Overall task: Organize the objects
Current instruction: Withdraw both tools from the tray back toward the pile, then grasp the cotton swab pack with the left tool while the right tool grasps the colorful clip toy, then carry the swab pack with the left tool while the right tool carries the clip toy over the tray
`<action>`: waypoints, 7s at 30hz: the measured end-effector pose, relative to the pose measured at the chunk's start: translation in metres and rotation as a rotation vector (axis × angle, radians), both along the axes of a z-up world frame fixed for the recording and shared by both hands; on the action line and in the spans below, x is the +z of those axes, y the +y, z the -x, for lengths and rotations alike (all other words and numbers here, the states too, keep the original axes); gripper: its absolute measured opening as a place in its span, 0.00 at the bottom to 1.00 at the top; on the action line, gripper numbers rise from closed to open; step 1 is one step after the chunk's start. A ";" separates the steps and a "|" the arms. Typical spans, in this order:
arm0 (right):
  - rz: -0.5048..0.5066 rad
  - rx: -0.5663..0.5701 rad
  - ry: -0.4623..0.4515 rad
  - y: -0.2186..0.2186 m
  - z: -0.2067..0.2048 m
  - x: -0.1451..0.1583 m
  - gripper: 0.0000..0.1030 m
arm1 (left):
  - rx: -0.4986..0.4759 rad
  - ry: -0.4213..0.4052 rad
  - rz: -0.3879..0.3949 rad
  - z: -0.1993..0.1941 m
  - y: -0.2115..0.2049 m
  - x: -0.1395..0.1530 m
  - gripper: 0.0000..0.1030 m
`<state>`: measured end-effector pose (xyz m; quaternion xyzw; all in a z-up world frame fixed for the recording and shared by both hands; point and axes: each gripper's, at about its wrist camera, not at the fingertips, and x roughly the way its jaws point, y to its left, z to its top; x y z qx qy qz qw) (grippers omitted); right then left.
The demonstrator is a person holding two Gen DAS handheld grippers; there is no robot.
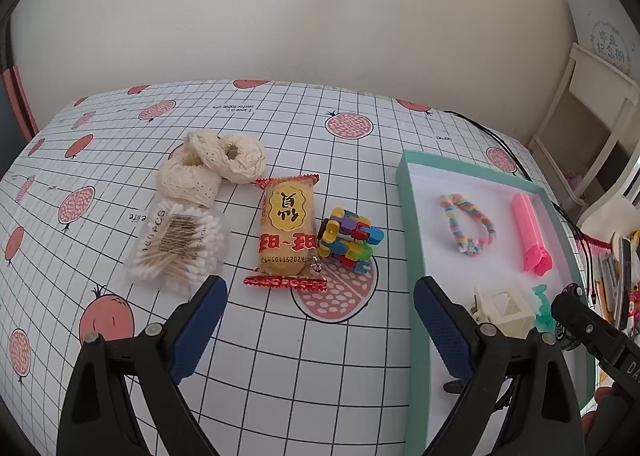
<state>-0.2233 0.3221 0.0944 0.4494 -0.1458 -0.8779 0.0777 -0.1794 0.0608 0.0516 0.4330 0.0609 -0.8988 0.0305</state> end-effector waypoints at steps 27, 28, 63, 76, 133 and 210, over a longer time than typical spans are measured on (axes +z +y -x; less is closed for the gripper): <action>0.044 0.072 0.107 -0.077 0.002 0.030 1.00 | 0.104 0.002 0.006 -0.008 -0.074 0.013 0.92; 0.040 0.079 0.109 -0.082 0.002 0.030 1.00 | 0.113 -0.002 0.005 -0.007 -0.079 0.013 0.92; -0.032 0.264 -0.046 -0.193 0.056 0.013 0.90 | 0.198 -0.043 -0.151 0.028 -0.124 -0.019 0.92; -0.050 0.236 -0.080 -0.190 0.069 -0.010 0.71 | 0.221 -0.051 -0.097 0.038 -0.123 -0.028 0.92; 0.019 0.217 -0.019 -0.180 0.068 0.015 0.47 | 0.233 0.042 -0.157 0.035 -0.133 0.017 0.68; 0.041 -0.007 -0.006 -0.005 0.081 0.015 0.49 | -0.149 -0.031 -0.220 0.093 0.076 0.020 0.68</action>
